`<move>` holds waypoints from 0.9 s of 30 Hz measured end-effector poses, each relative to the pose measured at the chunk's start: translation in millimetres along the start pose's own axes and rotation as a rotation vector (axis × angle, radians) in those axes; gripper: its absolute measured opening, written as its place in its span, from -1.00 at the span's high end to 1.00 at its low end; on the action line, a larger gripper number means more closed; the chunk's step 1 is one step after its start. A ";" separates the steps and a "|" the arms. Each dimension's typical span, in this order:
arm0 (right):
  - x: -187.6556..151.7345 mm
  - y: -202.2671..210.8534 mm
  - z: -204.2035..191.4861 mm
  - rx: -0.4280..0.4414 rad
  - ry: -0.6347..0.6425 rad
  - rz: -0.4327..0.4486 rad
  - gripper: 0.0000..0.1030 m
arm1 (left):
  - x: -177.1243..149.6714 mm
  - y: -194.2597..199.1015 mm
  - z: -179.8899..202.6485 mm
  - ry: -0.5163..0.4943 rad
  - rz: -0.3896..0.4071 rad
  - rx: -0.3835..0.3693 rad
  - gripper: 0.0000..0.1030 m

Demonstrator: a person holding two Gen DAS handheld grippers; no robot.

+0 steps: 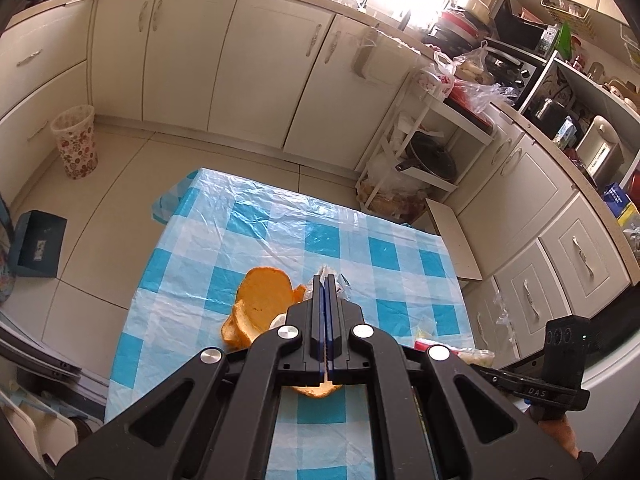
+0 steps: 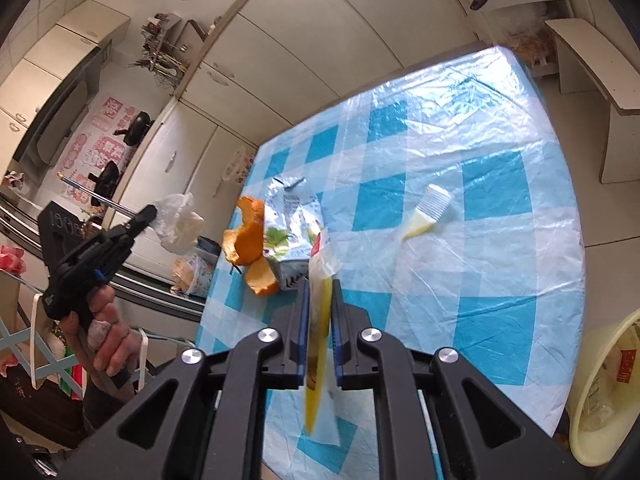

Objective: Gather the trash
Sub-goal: 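Grasp the bread crust with the left tool while the right tool grasps the milk carton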

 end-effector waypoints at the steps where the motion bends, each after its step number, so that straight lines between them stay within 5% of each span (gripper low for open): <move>1: -0.1 -4.7 0.8 -0.046 0.001 -0.018 0.31 | -1.0 0.1 -1.0 0.004 -0.002 -0.002 0.98; 2: -0.1 -9.9 0.8 -0.113 0.009 -0.033 0.02 | -1.8 0.2 -2.1 0.007 -0.004 -0.003 0.98; 8: 7.5 -10.8 -10.8 -0.334 0.059 0.036 -0.16 | -3.5 2.7 -10.9 0.022 0.000 -0.006 0.98; 12: 14.0 -11.4 -41.9 -0.327 0.167 0.121 -0.23 | -5.0 3.2 -18.6 0.041 -0.005 -0.019 0.98; 15: 14.0 -39.0 -78.4 -0.298 0.303 0.078 -0.33 | -5.2 4.2 -20.9 0.045 -0.008 -0.024 0.98; 23: 16.1 -116.7 -106.9 -0.513 0.479 -0.042 -0.32 | -5.5 5.3 -31.8 0.055 -0.011 -0.031 0.98; 27: 24.0 -126.7 -99.4 -0.516 0.440 -0.060 0.08 | -4.2 6.9 -37.7 0.062 -0.011 -0.036 0.98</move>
Point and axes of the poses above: each gripper's, at about its wrist camera, not at the fingertips, and y roughly against the way its jaws point, z to its right, x to its top, the point moved 1 cm from there along -y, roughly the way its jaws point, and after that the axes turned 6 degrees about -z, right-handed, at the moved point
